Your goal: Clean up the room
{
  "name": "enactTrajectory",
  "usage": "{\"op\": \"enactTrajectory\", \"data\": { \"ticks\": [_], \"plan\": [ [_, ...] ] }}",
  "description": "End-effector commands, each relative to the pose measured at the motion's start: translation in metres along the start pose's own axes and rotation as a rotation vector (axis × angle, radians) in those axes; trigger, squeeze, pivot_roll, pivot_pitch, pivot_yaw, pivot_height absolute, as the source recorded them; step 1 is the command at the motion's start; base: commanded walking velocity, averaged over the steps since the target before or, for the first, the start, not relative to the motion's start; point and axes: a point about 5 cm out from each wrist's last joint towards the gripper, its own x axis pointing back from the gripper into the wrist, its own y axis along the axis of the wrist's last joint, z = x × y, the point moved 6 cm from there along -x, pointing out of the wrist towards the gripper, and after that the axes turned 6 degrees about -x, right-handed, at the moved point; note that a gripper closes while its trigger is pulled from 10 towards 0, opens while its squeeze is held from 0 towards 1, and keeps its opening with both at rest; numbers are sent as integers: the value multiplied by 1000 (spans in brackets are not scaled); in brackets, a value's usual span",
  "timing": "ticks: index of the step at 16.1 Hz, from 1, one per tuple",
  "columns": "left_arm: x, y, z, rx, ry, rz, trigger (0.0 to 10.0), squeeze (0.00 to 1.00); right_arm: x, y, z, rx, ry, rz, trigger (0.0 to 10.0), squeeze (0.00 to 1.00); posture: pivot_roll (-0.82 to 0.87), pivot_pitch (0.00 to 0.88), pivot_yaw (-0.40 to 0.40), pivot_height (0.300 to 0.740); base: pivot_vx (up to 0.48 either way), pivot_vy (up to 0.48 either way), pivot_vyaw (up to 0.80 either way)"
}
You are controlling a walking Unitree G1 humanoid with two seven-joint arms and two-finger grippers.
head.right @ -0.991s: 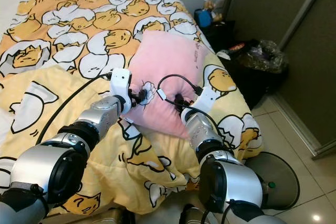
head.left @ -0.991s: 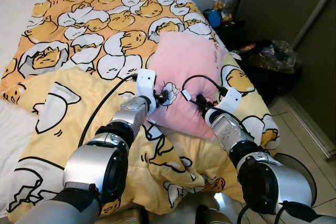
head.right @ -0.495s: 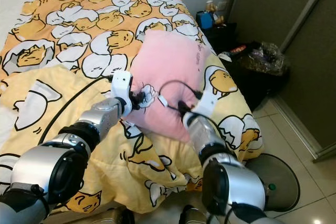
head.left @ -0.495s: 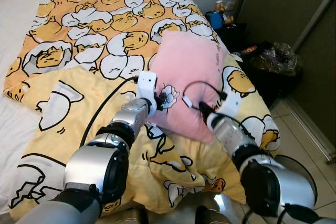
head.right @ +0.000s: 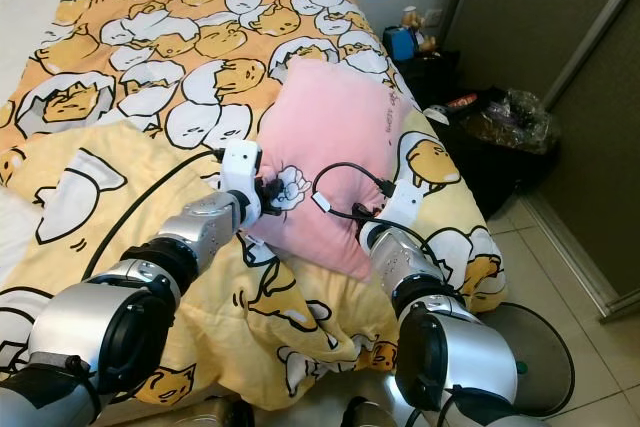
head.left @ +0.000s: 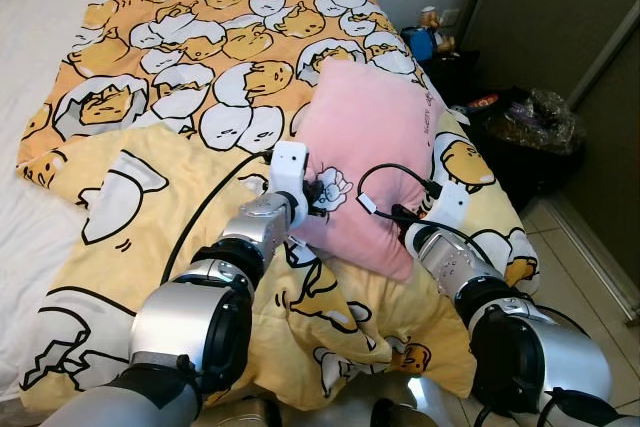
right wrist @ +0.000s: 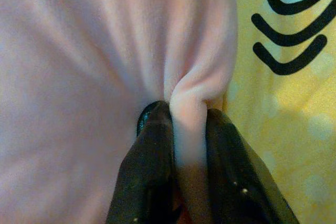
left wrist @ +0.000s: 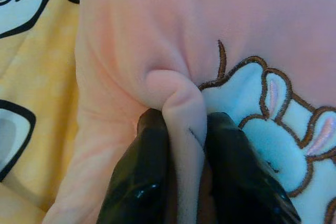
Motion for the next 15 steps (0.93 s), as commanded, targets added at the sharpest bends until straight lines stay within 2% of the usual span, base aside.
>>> {"op": "enactTrajectory", "data": {
  "ticks": [1,2,3,4,5,6,8,9,10,11,12,14,15],
  "plan": [
    [-1,-12,-11,40,-37,29,0,0,1,-12,-8,-39,-21,42,0,0,27,0,-12,740,0,0,0],
    [-1,2,-7,137,-25,-31,0,0,1,-3,-9,-100,-9,14,0,0,45,0,-18,740,0,0,0],
    [-1,13,-5,162,-23,-82,0,0,2,11,-10,-183,-1,-30,0,0,53,0,-20,740,0,0,0],
    [0,17,-6,169,-33,-103,0,0,3,22,-9,-195,14,-61,0,0,56,0,-20,740,0,0,0],
    [0,23,-7,163,-51,-127,0,0,3,32,-4,-160,42,-87,0,0,60,0,-15,740,0,0,0],
    [4,50,-5,121,-90,-229,0,0,5,64,14,-50,122,-164,0,0,60,0,-6,740,0,0,0],
    [8,73,-4,67,-106,-313,0,0,9,83,30,17,184,-216,0,0,64,0,-6,740,0,0,0],
    [19,103,0,20,-122,-443,0,0,16,108,51,83,270,-293,0,0,62,0,-2,740,0,0,0],
    [24,113,2,21,-125,-492,0,0,19,117,59,102,301,-320,0,0,63,0,-1,740,0,0,0],
    [37,128,6,30,-116,-586,0,0,28,132,70,149,343,-380,0,0,58,0,-1,740,0,0,0],
    [49,135,6,25,-109,-650,0,0,36,145,78,195,374,-434,0,0,58,0,-1,740,0,0,0],
    [60,138,4,13,-100,-691,0,0,45,157,86,223,404,-479,0,0,58,0,-3,740,0,0,0],
    [70,141,0,-21,-83,-732,0,0,54,170,96,280,428,-529,0,0,60,0,-3,740,0,0,0]
  ]
}}
